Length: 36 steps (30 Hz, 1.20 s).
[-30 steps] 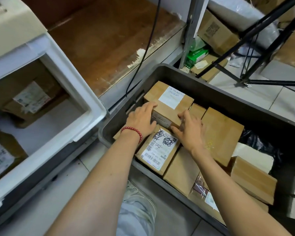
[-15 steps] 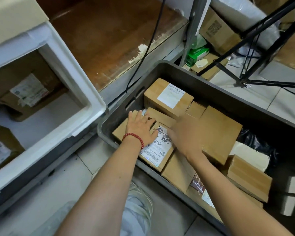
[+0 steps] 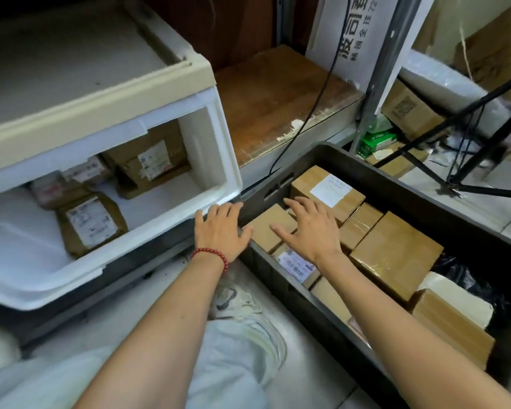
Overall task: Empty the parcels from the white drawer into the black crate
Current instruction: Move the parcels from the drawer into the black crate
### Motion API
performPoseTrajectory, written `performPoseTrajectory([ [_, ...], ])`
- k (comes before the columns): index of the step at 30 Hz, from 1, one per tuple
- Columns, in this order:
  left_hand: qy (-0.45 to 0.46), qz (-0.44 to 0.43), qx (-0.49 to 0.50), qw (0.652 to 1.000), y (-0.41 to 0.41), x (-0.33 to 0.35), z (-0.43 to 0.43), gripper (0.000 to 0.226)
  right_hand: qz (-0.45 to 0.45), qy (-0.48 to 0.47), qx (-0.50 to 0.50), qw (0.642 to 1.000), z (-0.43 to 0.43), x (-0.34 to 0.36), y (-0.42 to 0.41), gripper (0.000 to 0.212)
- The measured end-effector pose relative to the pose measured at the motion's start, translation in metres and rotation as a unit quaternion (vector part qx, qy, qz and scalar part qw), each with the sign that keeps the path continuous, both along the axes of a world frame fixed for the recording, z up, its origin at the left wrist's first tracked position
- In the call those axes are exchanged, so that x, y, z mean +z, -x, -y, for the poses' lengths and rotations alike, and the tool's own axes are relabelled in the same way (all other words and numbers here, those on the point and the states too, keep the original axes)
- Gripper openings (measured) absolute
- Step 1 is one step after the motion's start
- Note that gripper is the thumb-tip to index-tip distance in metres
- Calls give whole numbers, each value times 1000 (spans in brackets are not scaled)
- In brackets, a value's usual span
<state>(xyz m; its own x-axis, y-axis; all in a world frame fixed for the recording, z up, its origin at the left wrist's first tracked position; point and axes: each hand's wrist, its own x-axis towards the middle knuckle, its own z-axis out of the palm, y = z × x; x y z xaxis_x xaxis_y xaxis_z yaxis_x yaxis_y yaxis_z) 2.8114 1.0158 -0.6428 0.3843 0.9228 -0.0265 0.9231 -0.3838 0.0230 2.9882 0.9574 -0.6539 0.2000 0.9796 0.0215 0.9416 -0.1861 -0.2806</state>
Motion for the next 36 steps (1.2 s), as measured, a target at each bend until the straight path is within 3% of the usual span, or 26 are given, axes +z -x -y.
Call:
performPoseTrajectory([
  [5, -44, -28, 71, 996, 62, 46, 1, 58, -18, -32, 50, 998, -9, 38, 42, 70],
  [9, -26, -49, 141, 988, 122, 76, 6, 65, -17, -51, 112, 992, -19, 67, 75, 70],
  [15, 5, 8, 266, 964, 208, 95, 37, 67, 27, -47, 187, 981, -24, 95, 131, 70],
  [18, -19, -15, 256, 966, 242, 94, 56, 65, 41, -36, 218, 974, -27, 94, 157, 72],
  [25, -15, 53, 209, 976, 257, 70, 62, 62, 47, 16, 246, 968, -41, 81, 207, 76],
  [32, -27, -41, 185, 982, 242, 41, 12, 67, 90, 58, 259, 960, -78, 67, 242, 72],
  [36, -40, -48, 203, 977, 255, 30, -13, 65, 76, 52, 273, 958, -102, 54, 257, 69],
])
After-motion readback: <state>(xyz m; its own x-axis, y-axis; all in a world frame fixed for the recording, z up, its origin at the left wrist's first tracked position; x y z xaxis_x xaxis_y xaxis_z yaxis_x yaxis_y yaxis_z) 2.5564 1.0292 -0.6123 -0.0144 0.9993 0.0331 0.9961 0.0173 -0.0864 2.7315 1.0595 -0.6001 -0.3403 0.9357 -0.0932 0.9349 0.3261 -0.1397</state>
